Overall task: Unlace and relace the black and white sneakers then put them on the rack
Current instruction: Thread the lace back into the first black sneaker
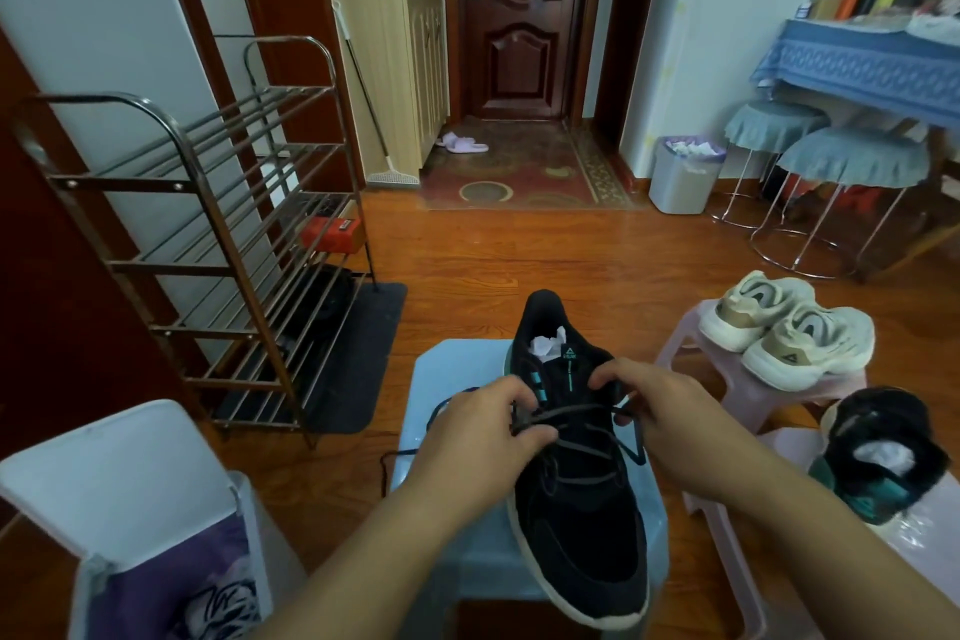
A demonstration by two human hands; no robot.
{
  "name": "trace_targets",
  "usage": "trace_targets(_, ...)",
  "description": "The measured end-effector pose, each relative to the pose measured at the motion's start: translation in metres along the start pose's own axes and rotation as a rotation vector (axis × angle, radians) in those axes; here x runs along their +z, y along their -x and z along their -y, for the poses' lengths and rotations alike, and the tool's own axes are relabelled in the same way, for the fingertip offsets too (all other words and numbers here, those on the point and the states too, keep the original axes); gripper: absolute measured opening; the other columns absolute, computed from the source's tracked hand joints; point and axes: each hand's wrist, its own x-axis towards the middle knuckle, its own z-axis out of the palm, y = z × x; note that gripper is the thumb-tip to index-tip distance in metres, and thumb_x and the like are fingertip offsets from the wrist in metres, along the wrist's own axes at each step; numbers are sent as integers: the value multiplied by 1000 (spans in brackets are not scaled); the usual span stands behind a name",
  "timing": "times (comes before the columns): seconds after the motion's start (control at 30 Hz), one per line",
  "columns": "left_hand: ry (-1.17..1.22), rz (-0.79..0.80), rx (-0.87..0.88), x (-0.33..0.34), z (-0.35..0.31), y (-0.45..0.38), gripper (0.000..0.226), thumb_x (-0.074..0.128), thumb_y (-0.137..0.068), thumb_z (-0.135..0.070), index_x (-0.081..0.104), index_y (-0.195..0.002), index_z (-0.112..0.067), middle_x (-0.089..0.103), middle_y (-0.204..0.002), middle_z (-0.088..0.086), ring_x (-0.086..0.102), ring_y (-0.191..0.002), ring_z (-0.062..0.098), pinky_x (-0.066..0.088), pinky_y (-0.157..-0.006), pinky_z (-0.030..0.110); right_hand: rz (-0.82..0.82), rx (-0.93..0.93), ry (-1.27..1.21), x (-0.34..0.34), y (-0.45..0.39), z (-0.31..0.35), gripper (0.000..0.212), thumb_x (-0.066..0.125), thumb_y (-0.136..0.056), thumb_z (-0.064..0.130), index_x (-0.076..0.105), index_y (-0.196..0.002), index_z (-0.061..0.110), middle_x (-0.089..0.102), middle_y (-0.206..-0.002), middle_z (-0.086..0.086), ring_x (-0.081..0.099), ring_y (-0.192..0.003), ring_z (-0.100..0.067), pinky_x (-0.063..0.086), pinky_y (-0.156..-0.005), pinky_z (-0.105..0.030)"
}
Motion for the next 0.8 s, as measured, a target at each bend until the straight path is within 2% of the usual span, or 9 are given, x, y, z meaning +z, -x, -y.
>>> trace_targets(0.07, -40, -17, 18, 1, 0, -4, 13, 70, -93, -41, 65, -85, -32, 64, -75, -11, 59, -71, 7, 50, -65, 31, 7, -2, 7, -1, 0, 1, 61, 48, -91, -8, 54, -108, 51, 60, -112, 14, 63, -89, -3, 55, -79, -29)
trace_targets(0.17, -14, -19, -26, -17, 10, -5, 16, 72, -93, -37, 68, -80, -31, 58, -68, -11, 53, -61, 7, 40, -55, 26, 22, 2, 32, -2, -1, -2, 76, 45, -86, -13, 49, -101, 61, 60, -108, 18, 62, -89, -1, 56, -80, -32)
trace_targets(0.27, -33, -121, -119, -46, 38, -5, 14, 74, -90, -39, 69, -78, -35, 66, -75, -9, 61, -70, 9, 52, -68, 30, 12, 15, 62, -6, 0, -9, 84, 41, -78, -18, 47, -95, 64, 61, -103, 19, 62, -88, 1, 56, -78, -35)
trace_targets(0.33, -54, -152, -157, -63, 51, 2, 14, 76, -88, -38, 69, -77, -40, 70, -78, -11, 66, -78, 8, 56, -79, 36, 16, 17, 71, -9, 2, -9, 83, 40, -76, -19, 47, -93, 62, 60, -101, 19, 61, -88, 3, 55, -78, -35)
trace_targets(0.5, -146, -168, -167, -67, 49, 19, 15, 70, -92, -39, 66, -78, -36, 70, -74, -13, 65, -75, 4, 57, -75, 37, 1, 13, 97, -8, 1, -1, 73, 39, -82, -13, 45, -92, 60, 58, -99, 19, 60, -85, 3, 54, -78, -31)
trace_targets(0.6, -60, -239, -98, -58, 34, 27, 4, 67, -95, -39, 70, -92, -40, 72, -91, -20, 67, -89, 2, 57, -83, 34, -54, 25, 128, -5, -1, 7, 65, 45, -88, -8, 56, -102, 55, 51, -105, 13, 56, -91, -4, 52, -82, -32)
trace_targets(0.7, 357, -291, 37, -53, 8, 35, 16, 68, -96, -27, 77, -103, -39, 74, -96, -20, 63, -76, 6, 55, -74, 21, -306, -130, -3, -5, 3, 33, 28, 56, -99, 18, 71, -114, 36, 52, -117, 14, 51, -114, -11, 43, -98, -31)
trace_targets(0.73, 484, -229, 94, -53, -2, 38, 19, 67, -97, -19, 79, -101, -34, 73, -86, -16, 59, -67, 4, 48, -65, 15, -252, -120, -168, -6, 7, 49, 25, 49, -102, 36, 72, -111, 36, 58, -120, 17, 52, -119, -6, 41, -104, -33)
trace_targets(0.8, 573, -32, 198, -51, -17, 43, 21, 62, -98, -2, 79, -99, -14, 73, -80, -10, 59, -60, -5, 45, -62, 8, 82, -6, -592, -6, 16, 80, 52, 32, -102, 57, 76, -108, 31, 68, -124, 12, 57, -123, -4, 39, -111, -37)
